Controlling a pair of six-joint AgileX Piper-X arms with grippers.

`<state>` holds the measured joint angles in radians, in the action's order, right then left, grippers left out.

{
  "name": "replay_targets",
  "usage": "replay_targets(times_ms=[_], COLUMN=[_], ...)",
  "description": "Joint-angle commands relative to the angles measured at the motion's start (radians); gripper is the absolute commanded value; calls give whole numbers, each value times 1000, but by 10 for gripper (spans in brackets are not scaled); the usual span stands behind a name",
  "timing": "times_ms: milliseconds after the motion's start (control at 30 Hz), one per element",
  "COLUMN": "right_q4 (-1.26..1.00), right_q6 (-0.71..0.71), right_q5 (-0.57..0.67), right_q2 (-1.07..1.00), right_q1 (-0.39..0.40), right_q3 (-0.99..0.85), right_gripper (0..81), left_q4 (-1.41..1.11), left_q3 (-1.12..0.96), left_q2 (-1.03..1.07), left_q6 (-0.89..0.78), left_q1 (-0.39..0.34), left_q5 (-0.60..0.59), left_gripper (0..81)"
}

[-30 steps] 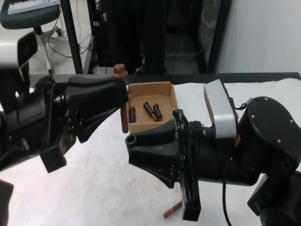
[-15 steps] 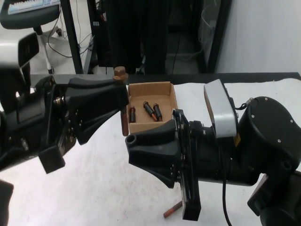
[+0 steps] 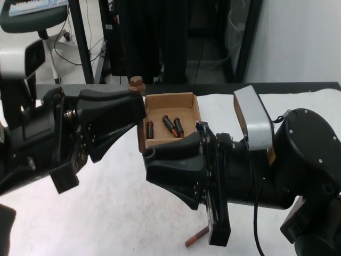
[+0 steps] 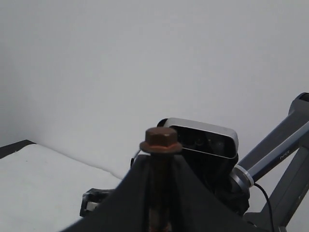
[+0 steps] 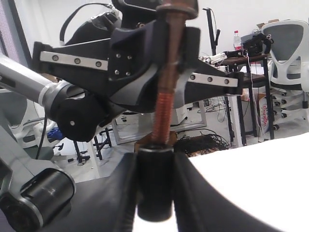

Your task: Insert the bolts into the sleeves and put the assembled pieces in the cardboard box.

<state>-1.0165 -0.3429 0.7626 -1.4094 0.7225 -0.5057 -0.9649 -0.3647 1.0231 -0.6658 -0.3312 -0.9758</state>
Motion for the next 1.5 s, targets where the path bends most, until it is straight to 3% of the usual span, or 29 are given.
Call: replay_targets(times_ms=[0,1467], right_q4=[-9,24], right_q6=[-5,-25], right_q5=[-1,-3], right_q2=[11,11], right_q1=[0,0], right_q3=[-9,-47], right_gripper=[8,8], left_q4=[-5,-35], left_q3=[-6,-6], left_q2=[-3,-3], left_q6=[12,-41], left_q1=[1,-23], left_q5=[23,-5], left_gripper=[2,2])
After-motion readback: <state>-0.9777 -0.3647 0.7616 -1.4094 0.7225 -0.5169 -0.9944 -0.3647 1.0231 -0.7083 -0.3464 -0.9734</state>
